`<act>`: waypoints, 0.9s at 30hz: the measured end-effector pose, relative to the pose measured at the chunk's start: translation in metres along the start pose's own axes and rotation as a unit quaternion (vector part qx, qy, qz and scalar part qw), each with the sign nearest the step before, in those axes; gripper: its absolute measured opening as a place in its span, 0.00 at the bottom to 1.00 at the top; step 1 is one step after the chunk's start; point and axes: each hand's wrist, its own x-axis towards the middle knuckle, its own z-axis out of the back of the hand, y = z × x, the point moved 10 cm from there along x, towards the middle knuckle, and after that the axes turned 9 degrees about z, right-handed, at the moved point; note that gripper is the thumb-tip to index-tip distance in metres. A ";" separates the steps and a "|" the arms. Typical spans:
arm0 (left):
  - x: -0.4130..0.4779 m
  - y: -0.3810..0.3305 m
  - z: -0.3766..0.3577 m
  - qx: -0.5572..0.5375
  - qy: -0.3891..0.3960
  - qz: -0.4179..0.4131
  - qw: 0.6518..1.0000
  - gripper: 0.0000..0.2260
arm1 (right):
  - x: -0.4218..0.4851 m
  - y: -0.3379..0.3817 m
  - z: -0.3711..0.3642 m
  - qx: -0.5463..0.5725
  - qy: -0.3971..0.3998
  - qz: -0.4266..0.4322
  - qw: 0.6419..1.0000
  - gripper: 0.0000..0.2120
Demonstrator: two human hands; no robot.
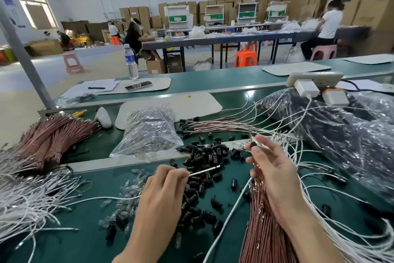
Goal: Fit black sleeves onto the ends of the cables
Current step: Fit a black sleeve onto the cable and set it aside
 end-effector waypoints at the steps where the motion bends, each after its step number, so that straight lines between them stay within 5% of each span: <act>1: -0.004 0.002 0.004 -0.008 -0.009 -0.002 1.000 0.05 | -0.003 0.009 -0.004 -0.075 0.015 0.043 0.996 0.12; 9: -0.011 0.013 0.014 -0.029 -0.045 0.028 0.998 0.07 | -0.035 0.035 -0.062 -0.365 0.161 0.267 0.877 0.13; 22: -0.009 0.012 0.015 0.026 -0.072 0.017 0.997 0.06 | -0.039 0.016 -0.067 -0.366 0.194 0.233 0.880 0.26; 27: -0.010 0.011 0.014 0.031 -0.072 0.007 0.997 0.07 | -0.040 0.018 -0.069 -0.381 0.194 0.239 0.872 0.21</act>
